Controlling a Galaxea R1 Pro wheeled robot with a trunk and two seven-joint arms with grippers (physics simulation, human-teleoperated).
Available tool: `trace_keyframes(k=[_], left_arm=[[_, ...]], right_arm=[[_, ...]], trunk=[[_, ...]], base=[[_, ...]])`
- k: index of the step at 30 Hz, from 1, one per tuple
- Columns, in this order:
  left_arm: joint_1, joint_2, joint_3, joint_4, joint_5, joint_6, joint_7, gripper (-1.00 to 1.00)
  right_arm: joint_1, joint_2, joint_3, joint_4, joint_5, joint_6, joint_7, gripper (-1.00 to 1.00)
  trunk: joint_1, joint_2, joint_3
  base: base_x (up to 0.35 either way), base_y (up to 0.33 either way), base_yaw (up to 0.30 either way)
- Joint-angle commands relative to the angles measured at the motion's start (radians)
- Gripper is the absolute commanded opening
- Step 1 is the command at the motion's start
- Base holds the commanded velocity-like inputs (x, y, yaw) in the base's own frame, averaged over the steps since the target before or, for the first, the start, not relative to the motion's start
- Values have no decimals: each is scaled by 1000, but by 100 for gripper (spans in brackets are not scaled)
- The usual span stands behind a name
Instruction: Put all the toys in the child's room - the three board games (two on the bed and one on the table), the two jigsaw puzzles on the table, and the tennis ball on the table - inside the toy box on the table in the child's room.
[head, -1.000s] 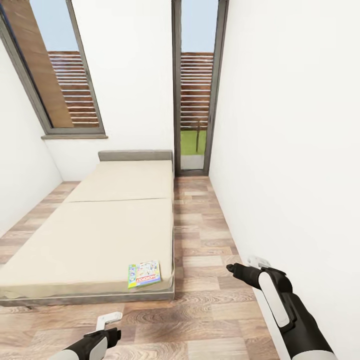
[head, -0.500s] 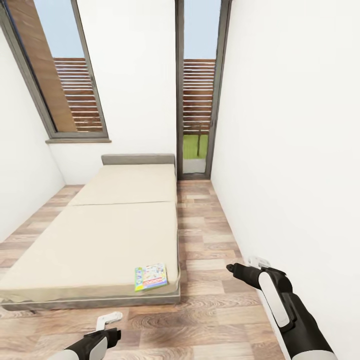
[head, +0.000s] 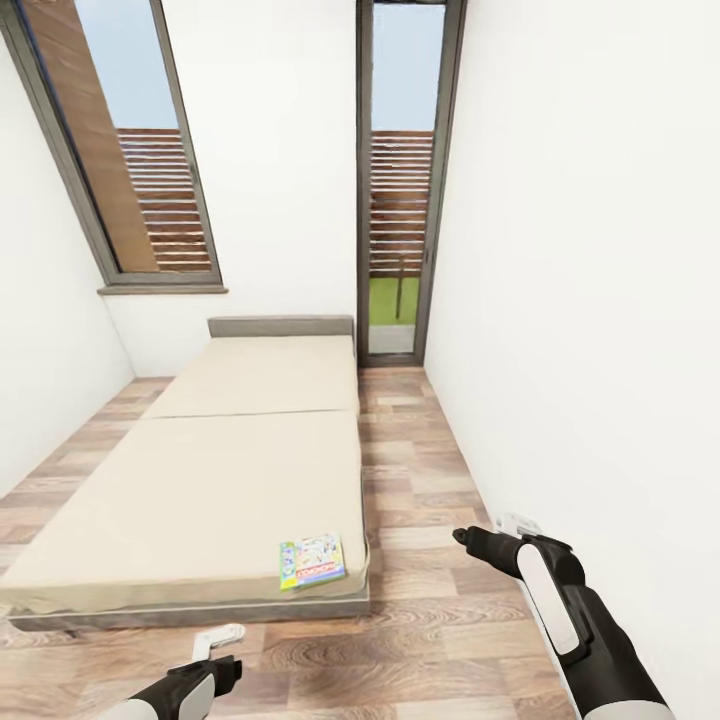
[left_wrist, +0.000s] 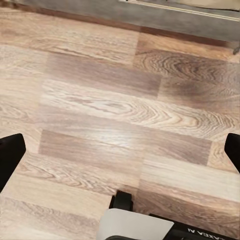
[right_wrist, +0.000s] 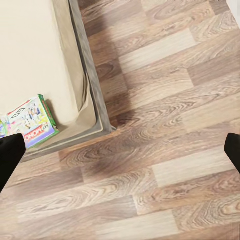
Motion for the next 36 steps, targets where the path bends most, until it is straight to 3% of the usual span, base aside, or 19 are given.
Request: trace_keyframes(k=[1,11,36], left_arm=[[0,0,2,-2,5,5,2,100],[0,0,2,-2,5,4,2,100],[0,0,2,-2,5,4,2,100]], right_arm=[[-1,0,0,-1,-11,3,-9,100],[-1,-1,-1,-1,-9,3,-9,100],[-1,-1,1,-12,-19,-5,-4,100]], trunk=[[1,-2,0],[1,-2,11],[1,-2,13]], base=[[0,206,0],[0,108,0],[0,111,0]])
